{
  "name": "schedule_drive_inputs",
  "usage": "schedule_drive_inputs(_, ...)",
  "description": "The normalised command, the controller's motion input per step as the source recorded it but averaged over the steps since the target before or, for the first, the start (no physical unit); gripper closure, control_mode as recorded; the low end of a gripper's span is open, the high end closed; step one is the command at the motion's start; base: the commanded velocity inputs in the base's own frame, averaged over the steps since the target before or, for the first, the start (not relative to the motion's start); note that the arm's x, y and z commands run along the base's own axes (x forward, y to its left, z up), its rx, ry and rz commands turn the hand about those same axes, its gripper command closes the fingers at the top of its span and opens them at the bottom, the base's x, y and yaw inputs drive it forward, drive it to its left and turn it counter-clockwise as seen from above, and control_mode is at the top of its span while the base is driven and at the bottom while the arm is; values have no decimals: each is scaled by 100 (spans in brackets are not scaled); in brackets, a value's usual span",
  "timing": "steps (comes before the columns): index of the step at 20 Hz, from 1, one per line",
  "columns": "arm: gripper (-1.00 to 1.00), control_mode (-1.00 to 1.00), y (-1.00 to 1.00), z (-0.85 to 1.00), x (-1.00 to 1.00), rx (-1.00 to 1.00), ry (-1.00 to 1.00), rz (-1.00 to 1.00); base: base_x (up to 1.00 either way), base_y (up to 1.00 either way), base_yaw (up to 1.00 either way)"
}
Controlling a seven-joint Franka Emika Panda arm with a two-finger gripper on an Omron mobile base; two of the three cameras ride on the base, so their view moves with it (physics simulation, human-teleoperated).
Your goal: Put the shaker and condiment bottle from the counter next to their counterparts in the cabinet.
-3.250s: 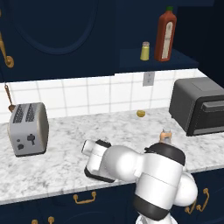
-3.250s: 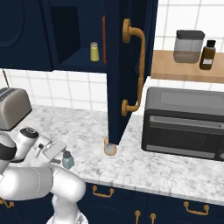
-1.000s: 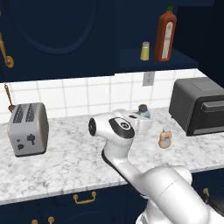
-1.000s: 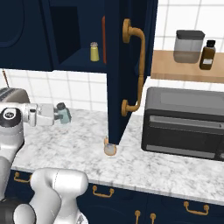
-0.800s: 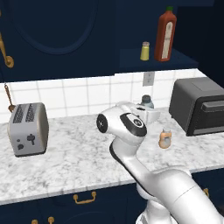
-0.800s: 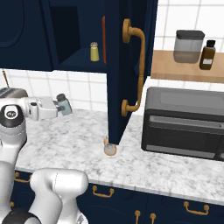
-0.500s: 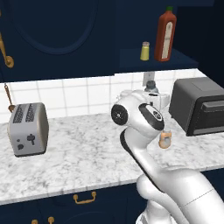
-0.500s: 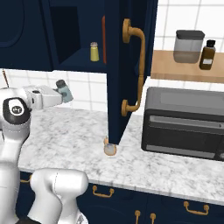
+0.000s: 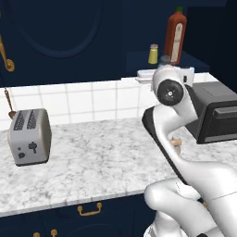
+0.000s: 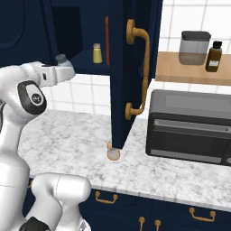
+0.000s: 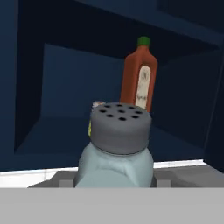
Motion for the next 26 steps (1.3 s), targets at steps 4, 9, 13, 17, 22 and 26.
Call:
schedule_drive_inputs(4, 100, -100, 0, 58, 17, 16, 20, 40, 0, 0, 0)
schedule_drive_inputs(9, 100, -100, 2, 0, 20, 7, 20, 8, 0, 0, 0)
schedule_drive_inputs(13, 100, -100, 0, 0, 48, 2, 2, 7, 0, 0, 0)
schedule_drive_inputs(17, 100, -100, 0, 0, 49, 7, 0, 13, 0, 0, 0)
schedule_drive_inputs(22, 100, -100, -1, -10, 8, -4, 2, 0, 0, 0, 0)
schedule_drive_inputs(26, 100, -100, 0, -19, 16, -9, 2, 0, 0, 0, 0)
